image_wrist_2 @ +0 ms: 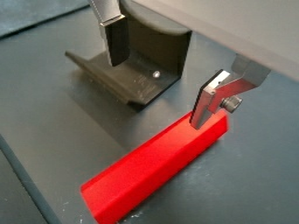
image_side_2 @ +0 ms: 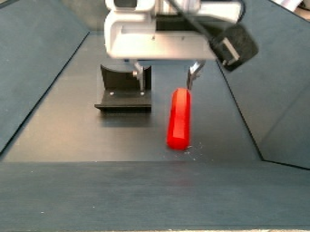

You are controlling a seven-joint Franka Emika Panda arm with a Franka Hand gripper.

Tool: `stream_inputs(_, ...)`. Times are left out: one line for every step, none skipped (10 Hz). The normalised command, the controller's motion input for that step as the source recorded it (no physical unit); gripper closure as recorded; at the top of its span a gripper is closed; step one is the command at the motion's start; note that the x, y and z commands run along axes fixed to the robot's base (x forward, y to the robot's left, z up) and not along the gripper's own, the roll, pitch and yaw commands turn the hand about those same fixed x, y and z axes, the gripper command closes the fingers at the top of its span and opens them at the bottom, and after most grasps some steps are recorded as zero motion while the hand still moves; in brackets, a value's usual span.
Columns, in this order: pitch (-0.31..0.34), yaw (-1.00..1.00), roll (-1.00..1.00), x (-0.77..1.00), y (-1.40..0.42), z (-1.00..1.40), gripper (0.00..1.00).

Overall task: Pick up the hexagon object. Move up. Place the hexagon object on the fixture. Regrasp the hexagon object. Move to above the board. Insert the hexagon object.
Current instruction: Pick up the hexagon object.

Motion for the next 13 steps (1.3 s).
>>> stream_inputs(-0.003,0.00,0.00,-0.20,0.00,-1.00,0.00)
stream_inputs(-0.006,-0.14,0.00,-0.67,0.00,-0.19,0.00)
stream_inputs(-0.013,-0.19,0.00,-0.70,0.00,0.00,0.00)
stream_inputs(-0.117,-0.09,0.00,-0.52,-0.09,-0.25,0.00)
stream_inputs(-0.203,0.00,0.00,-0.18,-0.39,-0.53,0.00)
stream_inputs(-0.137,0.00,-0.01,0.04,-0.32,-0.56,0.00)
stream_inputs(-0.123,0.00,0.00,0.10,-0.25,-0.72,0.00)
stream_inputs(-0.130,0.00,-0.02,0.05,-0.19,-0.65,0.00)
stream_inputs(-0.029,0.00,-0.04,0.04,0.00,-0.33,0.00)
stream_inputs(-0.013,0.00,-0.05,0.03,0.00,-0.28,0.00)
stream_inputs(0.000,0.00,0.00,0.00,0.18,-0.21,0.00)
stream_inputs(0.103,0.13,0.00,0.00,0.44,0.00,0.00)
stream_inputs(0.074,0.00,0.00,0.00,0.08,0.00,0.00)
